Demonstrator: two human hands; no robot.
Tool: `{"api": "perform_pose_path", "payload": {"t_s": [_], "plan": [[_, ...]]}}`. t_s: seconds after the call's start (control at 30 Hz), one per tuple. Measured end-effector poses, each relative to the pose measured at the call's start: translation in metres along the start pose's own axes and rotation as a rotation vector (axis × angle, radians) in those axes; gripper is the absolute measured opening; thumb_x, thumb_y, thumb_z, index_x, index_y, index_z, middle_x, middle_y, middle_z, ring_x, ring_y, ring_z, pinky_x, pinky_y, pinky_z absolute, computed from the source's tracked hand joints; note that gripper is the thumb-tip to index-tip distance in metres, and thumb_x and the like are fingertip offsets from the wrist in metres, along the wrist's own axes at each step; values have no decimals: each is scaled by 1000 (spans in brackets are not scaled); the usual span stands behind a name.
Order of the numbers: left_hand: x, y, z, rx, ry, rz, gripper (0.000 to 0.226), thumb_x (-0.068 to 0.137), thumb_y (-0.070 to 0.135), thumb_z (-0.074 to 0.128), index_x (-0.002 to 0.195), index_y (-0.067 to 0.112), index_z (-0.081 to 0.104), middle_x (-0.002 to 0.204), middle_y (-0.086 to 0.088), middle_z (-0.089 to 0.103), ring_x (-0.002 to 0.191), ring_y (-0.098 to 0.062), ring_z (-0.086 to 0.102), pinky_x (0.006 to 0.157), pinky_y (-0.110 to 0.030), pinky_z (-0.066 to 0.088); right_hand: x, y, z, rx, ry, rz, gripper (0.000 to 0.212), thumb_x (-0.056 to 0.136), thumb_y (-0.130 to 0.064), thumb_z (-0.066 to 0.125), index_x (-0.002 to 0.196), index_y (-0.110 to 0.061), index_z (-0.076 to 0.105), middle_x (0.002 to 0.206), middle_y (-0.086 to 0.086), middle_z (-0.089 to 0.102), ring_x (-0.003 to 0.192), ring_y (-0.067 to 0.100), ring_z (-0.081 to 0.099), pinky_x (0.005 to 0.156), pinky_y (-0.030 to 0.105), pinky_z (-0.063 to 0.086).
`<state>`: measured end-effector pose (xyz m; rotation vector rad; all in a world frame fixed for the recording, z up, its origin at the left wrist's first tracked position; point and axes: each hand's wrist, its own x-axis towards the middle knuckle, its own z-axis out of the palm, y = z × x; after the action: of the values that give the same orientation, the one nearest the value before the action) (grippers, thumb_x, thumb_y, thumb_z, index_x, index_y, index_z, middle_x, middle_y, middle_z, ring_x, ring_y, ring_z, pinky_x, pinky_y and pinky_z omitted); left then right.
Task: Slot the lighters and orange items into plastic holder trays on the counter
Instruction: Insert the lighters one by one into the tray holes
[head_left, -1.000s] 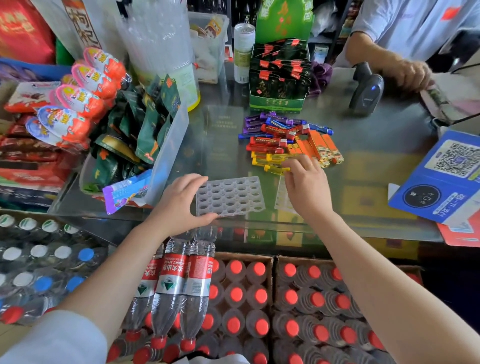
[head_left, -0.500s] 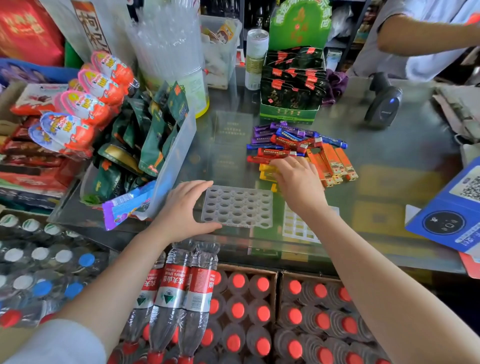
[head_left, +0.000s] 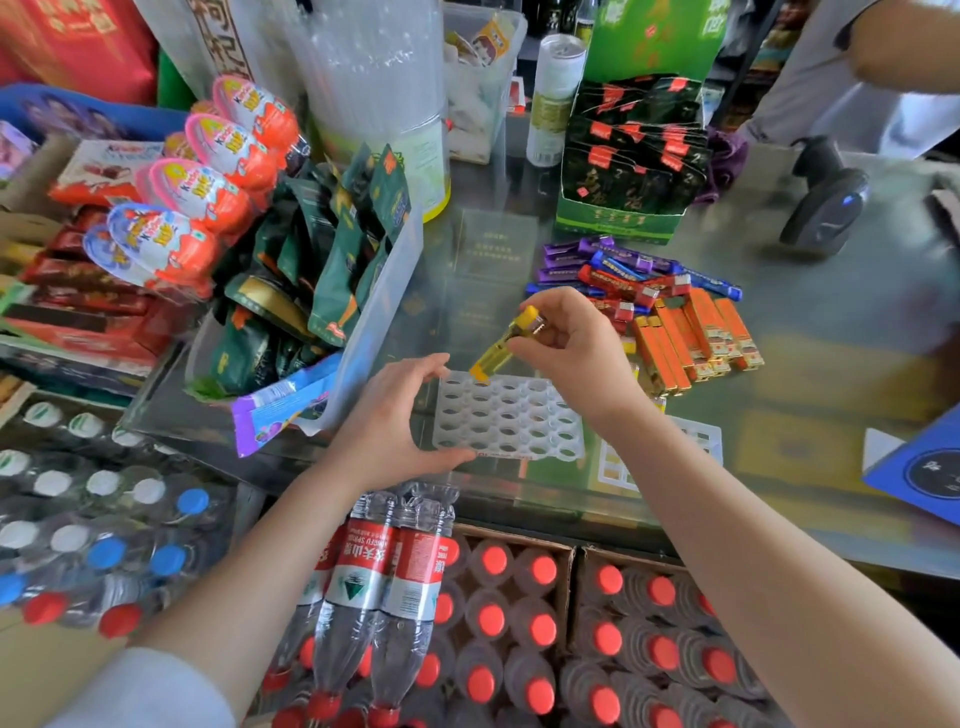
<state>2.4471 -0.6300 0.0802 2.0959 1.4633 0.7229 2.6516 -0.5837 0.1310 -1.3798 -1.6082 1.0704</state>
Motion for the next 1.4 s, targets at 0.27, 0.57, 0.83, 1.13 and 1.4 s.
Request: {"api": "perform_pose_path", "payload": {"t_s": [0.27,0.57,0.83,1.13,1.4], "plan": [[4,-2,3,181,-47,-6,97,55,51,79,135,13,37,135,-5,43,126,-22,33,103,-39,24,5,-5,17,-87,-68,-74,14,81,-14,66,95,-14,62,76,-5,62,63,3,54,61,14,46],[6,-3,4,218,-39,-1,91,53,57,77,127,15,44,132,0,44,124,-21,35,100,-36,25,2,-7,29,-40,-30,-123,13,83,-12,62,88,-11,50,82,6,72,51,3,53,50,22,43],[5,-6,3,201,-65,3,96,53,60,75,131,14,42,135,-2,41,126,-21,33,101,-35,22,1,-7,46,87,90,61,22,84,-8,58,102,-18,52,88,-5,65,52,0,48,45,13,40],[6,-5,1,153,-67,8,88,56,56,75,128,16,45,132,1,45,125,-19,35,102,-35,24,-4,-5,30,-72,-32,47,20,81,-17,67,97,-14,56,75,5,70,60,13,66,61,29,57],[6,-6,2,164,-68,-1,89,56,54,77,128,13,44,133,-1,44,125,-20,35,101,-33,23,2,-7,47,-381,1,-150,29,78,-24,70,81,2,56,73,16,61,66,30,56,58,34,43]]}}
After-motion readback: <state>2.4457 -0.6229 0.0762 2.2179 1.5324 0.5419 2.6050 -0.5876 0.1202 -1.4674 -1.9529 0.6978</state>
